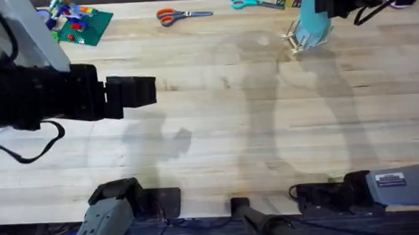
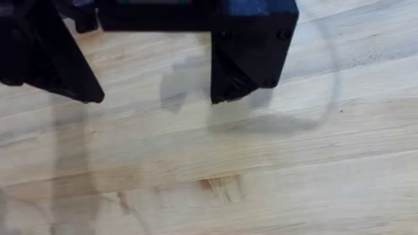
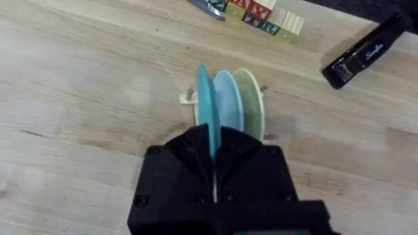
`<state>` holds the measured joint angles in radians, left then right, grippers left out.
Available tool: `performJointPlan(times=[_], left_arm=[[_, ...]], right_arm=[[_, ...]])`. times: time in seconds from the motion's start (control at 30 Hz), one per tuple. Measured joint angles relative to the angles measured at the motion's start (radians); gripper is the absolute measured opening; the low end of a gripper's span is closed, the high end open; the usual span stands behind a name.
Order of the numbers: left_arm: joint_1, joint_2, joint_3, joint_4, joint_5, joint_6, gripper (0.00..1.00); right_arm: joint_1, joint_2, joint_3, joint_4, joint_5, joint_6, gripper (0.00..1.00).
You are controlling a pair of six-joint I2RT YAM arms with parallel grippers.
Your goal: Pick up the plates from the table one by one and place each into a slot on the dish rack.
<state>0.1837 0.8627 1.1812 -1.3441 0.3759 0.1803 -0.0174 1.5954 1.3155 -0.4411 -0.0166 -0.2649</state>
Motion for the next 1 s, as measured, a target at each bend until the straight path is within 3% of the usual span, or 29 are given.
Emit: performJointPlan(times=[1.0], left_arm=[[0.000,0.000,0.000,0.000,0.000,0.000,0.994]], right_arm=[[-0.001,0.113,0.000,0.037,-0.031,0.000,0.029]])
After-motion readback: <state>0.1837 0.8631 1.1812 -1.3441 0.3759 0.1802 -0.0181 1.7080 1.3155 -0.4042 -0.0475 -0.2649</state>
